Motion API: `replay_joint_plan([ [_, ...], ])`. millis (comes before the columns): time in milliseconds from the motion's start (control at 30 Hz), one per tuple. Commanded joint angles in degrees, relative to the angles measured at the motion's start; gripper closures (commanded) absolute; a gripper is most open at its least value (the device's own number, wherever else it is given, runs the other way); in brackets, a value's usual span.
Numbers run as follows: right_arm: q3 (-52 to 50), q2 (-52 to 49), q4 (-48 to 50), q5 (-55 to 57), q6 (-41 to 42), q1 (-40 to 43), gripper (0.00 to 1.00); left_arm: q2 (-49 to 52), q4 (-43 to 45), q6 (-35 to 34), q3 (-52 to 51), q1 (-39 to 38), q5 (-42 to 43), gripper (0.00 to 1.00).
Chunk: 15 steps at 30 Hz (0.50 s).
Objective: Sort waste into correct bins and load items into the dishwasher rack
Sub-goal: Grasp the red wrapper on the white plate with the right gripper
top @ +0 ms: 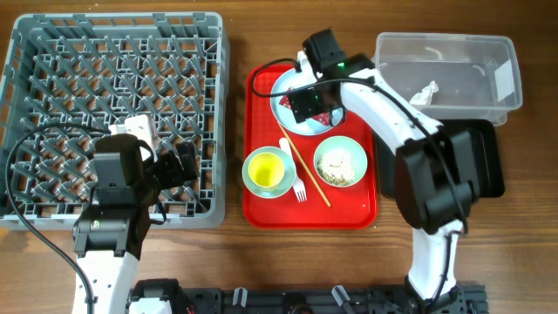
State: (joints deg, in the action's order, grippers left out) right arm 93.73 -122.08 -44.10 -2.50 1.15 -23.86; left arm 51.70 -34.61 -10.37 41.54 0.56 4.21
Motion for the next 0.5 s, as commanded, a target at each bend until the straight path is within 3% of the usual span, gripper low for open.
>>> replay_joint_plan([
  [0,-0.44,-3.32,0.5,3.17,-0.55,-0.13,0.14,0.07,0.0,-0.37,1.09,0.46,0.48,0.0],
  [167,-0.44,-5.99,0.37,2.47,-0.5,-0.13,0.17,0.07,0.0,-0.37,1.09,0.46,0.48,0.0],
  [267,-0.44,-6.34,0.07,2.51,-0.52,-0.13,0.36,0.07,0.0,-0.37,1.09,0.46,0.48,0.0],
  [300,-0.44,-6.34,0.04,2.51,-0.52,-0.13,0.53,0.07,0.0,-0.37,1.09,0.46,0.48,0.0],
  [400,-0.28,-6.27,-0.37,2.69,0.26,-0.13,0.79,0.07,0.0,-0.37,1.09,0.46,0.48,0.0],
  [467,0.33,-6.19,-1.33,2.93,1.33,-0.07,0.92,0.07,0.0,-0.37,1.09,0.48,0.48,0.0],
])
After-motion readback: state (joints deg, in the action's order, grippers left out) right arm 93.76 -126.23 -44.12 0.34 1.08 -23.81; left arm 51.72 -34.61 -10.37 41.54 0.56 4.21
